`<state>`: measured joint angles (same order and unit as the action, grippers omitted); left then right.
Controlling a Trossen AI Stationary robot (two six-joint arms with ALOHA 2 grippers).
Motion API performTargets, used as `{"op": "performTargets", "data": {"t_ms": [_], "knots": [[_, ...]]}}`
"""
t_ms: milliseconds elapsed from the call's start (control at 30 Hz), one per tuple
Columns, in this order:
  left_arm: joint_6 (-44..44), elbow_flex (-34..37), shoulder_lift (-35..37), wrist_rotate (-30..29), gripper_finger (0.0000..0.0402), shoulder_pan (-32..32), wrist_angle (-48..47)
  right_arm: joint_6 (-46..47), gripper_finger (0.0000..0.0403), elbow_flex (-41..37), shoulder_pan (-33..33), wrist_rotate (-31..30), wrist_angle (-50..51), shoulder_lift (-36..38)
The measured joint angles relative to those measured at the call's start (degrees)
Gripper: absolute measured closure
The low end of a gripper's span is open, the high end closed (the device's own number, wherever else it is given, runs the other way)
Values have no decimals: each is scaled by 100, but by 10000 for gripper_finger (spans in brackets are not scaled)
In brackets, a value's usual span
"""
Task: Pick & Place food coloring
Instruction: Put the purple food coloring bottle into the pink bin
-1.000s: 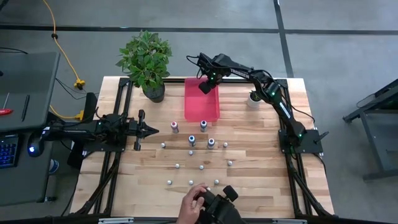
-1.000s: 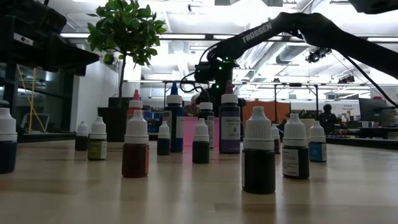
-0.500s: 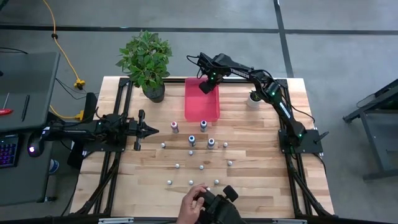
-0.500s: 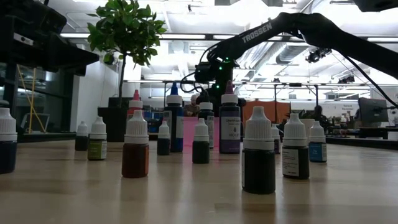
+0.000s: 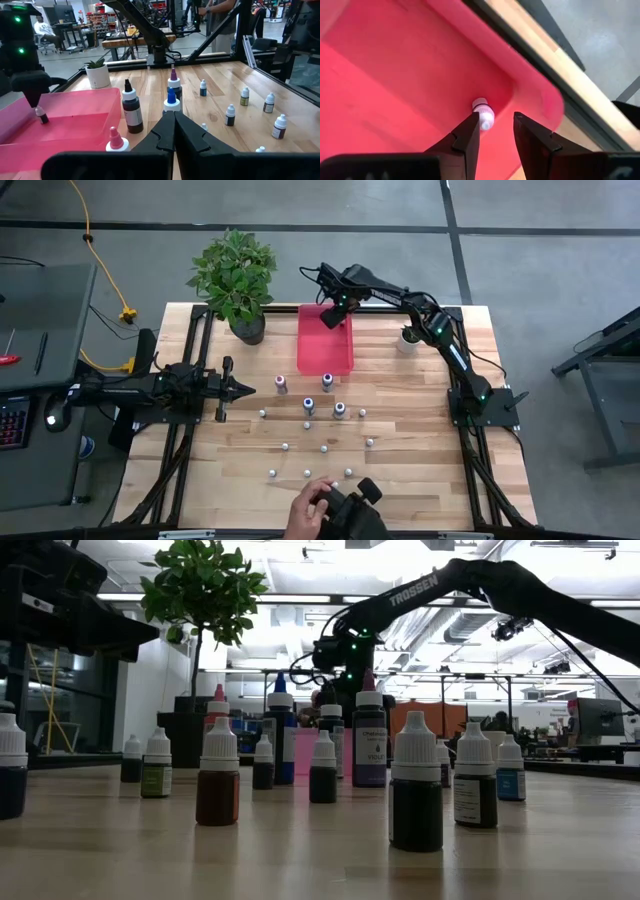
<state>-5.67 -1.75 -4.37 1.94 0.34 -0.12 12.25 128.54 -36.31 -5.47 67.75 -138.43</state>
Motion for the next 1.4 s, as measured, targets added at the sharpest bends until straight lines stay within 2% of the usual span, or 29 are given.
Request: {"op": "performTargets", "data": {"t_ms": [200,500,800,867,1000,1100,1267,1400], "knots": [[0,1,-1,1,401,1,0,-320,292,654,139,-135,393,3],[0,1,0,1,401,0,0,-1081,292,419,679,-658,846,1037],[0,1,-1,-1,401,2,0,-935,292,417,1448,-223,2214,1829],[0,-1,1,-1,401,0,0,-916,292,337,1697,-81,2212,1980],[-2,0,-1,0,401,1,0,-670,292,-148,2243,305,2183,2486],[0,1,0,-1,401,0,0,-501,292,-773,2635,193,2219,2905],[-2,1,-1,-1,401,2,0,-137,292,-2304,3308,-96,1975,3947],[-2,-1,1,-1,401,2,0,386,292,-3656,3837,-101,1552,4818]]}}
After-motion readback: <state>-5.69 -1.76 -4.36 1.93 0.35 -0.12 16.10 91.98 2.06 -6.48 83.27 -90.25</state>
